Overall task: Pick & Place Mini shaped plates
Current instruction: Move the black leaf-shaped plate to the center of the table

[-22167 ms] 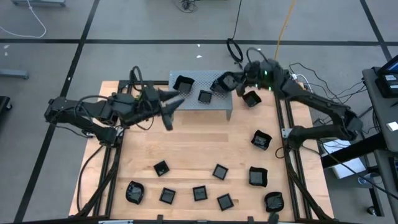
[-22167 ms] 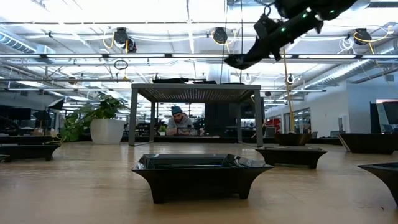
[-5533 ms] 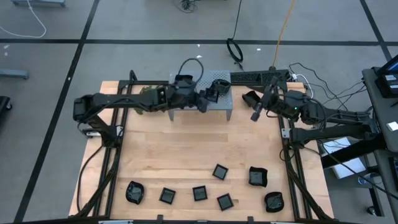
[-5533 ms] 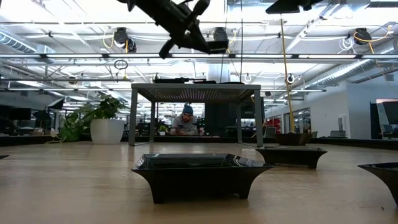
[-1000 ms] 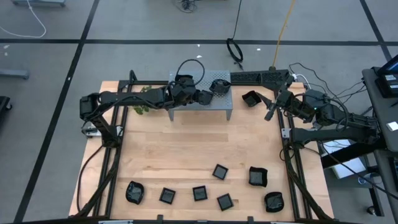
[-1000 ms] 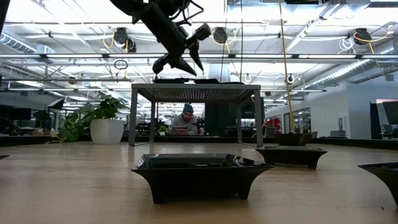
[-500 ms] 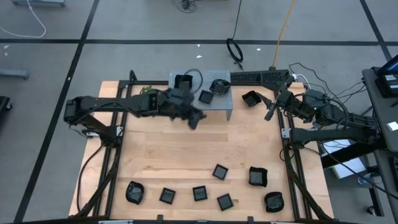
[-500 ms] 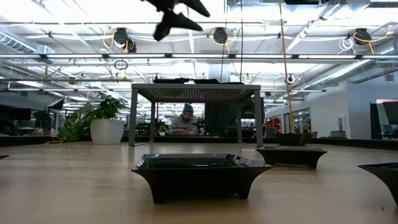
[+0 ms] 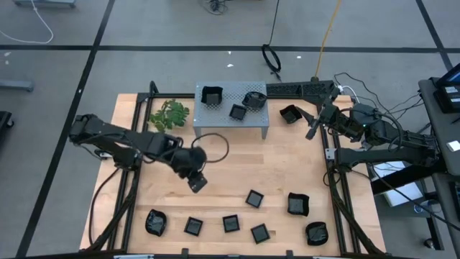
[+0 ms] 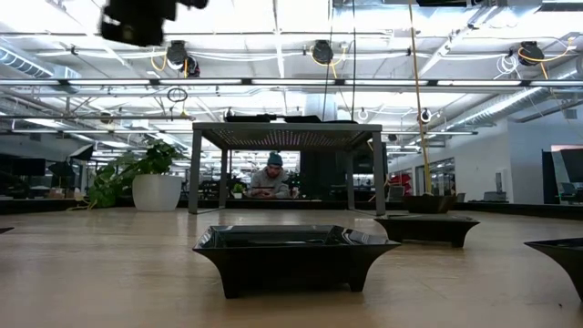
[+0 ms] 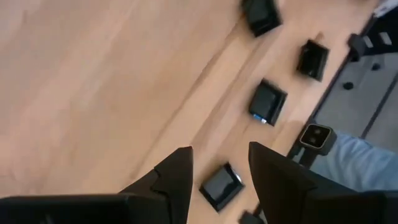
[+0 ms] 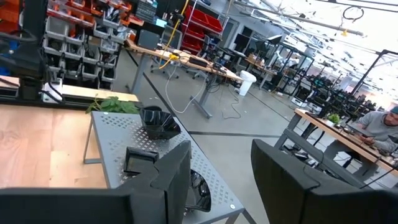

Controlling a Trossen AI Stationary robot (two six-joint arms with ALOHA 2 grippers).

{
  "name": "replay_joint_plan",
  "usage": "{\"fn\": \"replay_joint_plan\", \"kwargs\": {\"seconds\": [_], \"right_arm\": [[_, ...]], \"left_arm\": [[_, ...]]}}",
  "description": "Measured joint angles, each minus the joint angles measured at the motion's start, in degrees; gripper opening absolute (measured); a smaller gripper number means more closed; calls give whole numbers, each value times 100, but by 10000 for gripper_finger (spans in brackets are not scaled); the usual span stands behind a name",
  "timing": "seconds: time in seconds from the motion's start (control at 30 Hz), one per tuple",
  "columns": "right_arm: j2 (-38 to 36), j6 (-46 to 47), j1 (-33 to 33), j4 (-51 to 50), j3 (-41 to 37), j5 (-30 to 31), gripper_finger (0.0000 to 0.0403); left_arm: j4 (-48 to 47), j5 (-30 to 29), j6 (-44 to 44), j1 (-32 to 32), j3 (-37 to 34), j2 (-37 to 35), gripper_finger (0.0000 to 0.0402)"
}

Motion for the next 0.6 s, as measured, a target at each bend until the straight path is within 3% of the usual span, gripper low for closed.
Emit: {"fn": "replay_joint_plan", "kwargs": {"seconds": [0.33, 0.6], "right_arm": [[1, 0, 0, -2, 0, 0, 155], [-2, 2, 0, 0, 0, 0, 155]], "left_arm": [[-355, -1313, -2748, -1449, 2, 171, 159], [-265, -1235, -4869, -2276, 2, 873, 159]]}}
